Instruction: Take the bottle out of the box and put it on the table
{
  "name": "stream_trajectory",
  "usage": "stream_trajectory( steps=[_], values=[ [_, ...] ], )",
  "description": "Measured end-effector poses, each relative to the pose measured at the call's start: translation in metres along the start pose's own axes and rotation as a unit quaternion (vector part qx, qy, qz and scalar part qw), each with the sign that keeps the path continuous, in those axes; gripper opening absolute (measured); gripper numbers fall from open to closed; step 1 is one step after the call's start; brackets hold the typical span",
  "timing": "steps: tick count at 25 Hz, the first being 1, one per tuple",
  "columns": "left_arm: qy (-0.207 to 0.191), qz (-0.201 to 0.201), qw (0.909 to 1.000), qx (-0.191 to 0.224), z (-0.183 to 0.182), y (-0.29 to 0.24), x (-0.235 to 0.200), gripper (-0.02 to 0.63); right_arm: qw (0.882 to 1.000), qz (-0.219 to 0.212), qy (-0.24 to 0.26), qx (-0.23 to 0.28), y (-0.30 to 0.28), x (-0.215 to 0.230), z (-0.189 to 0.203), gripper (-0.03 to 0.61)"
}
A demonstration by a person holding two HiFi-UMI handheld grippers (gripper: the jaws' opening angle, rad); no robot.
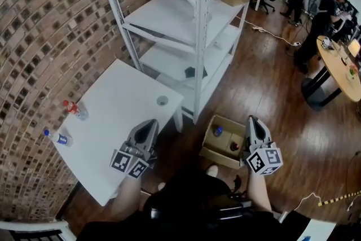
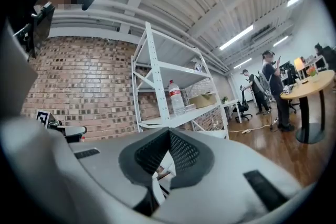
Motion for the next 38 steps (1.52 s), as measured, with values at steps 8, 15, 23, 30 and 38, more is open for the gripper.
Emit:
stream_trajectory(
  steps=[8, 15, 23, 30, 38],
  values=[
    [-0.001, 0.052, 0.9985, -0.017, 0.044, -0.103, 0.044, -0.003, 0.999, 0.051, 0.010, 0.015, 0.011, 0.106, -0.006, 0.002],
    [0.000, 0.110, 0.9929, -0.045, 0.074, -0.177, 0.088, -0.003, 0.993, 0.110, -0.017, 0.023, 0.030, 0.188, 0.000, 0.002],
    [0.012, 0.152, 0.9822, -0.110, 0.117, -0.218, 0.091, -0.003, 0.992, 0.117, 0.012, -0.045, 0.019, 0.188, 0.031, 0.002],
    [0.038, 0.189, 0.9655, -0.175, 0.182, -0.217, 0.078, -0.003, 0.979, 0.178, 0.002, -0.098, 0.053, 0.179, 0.103, 0.002],
    [0.058, 0.201, 0.9536, -0.216, 0.277, -0.205, 0.052, -0.003, 0.968, 0.201, -0.005, -0.148, 0.057, 0.187, 0.189, 0.002]
  ],
)
Point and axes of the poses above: the fingertips, and each gripper's own axes: y backward along the fingers, x to its right, z out of its underside, the point moved 1 cm from there along y, backward along the fingers, and after that the axes turned 8 degrees about y, right-handed, at the moved point
